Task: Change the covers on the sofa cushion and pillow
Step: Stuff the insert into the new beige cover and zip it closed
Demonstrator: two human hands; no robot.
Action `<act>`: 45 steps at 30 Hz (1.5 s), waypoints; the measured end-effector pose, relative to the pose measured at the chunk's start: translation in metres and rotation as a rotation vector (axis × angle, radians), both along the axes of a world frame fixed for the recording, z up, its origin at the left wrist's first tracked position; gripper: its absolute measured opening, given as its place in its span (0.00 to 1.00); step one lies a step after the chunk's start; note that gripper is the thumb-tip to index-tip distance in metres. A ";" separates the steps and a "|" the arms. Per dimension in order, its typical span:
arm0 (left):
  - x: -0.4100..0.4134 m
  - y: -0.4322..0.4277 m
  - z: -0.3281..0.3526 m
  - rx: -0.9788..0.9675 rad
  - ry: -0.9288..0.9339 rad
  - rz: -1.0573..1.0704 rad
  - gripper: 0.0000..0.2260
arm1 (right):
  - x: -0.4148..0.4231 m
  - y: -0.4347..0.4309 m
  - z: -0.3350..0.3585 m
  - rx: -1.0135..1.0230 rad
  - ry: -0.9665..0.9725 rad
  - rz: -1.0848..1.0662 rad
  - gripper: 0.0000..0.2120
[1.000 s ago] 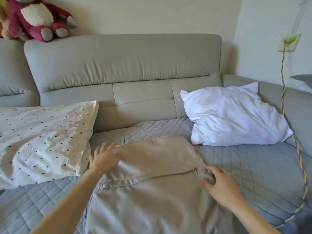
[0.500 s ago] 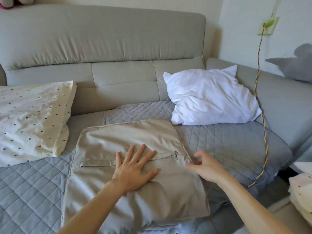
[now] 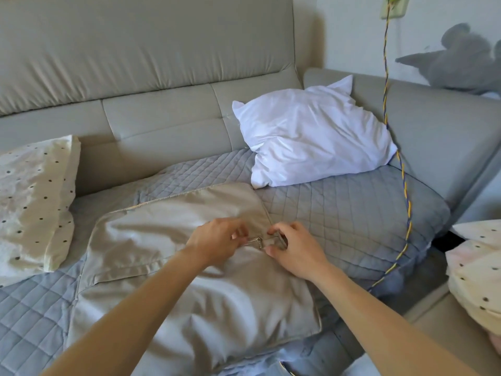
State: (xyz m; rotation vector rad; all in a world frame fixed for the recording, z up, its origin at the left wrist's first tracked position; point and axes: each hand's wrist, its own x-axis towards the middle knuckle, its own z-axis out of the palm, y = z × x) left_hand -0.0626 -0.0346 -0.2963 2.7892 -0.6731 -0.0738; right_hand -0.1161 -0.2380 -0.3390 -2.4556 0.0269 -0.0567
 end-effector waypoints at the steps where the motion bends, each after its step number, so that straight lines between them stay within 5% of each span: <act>1: 0.003 0.000 0.003 -0.002 0.030 0.021 0.05 | 0.001 0.000 -0.001 0.003 -0.004 -0.002 0.16; 8: 0.000 -0.009 -0.013 0.114 -0.259 -0.080 0.09 | 0.005 0.001 -0.010 -0.020 -0.140 -0.036 0.12; 14: -0.014 -0.018 -0.035 -0.139 -0.221 0.124 0.12 | 0.012 0.005 -0.010 -0.099 -0.208 -0.124 0.11; 18: -0.026 -0.024 -0.044 -0.104 -0.249 0.160 0.20 | 0.020 0.001 -0.018 -0.171 -0.373 -0.007 0.09; 25: -0.022 -0.025 -0.046 -0.203 -0.236 0.228 0.09 | 0.025 0.004 -0.023 -0.177 -0.419 0.058 0.07; 36: -0.021 -0.034 -0.031 -0.136 -0.090 0.388 0.06 | 0.024 0.023 -0.006 -0.311 -0.320 -0.077 0.09; 45: -0.048 0.106 -0.006 0.041 -0.113 0.509 0.06 | 0.018 0.038 -0.007 -0.565 -0.391 -0.118 0.05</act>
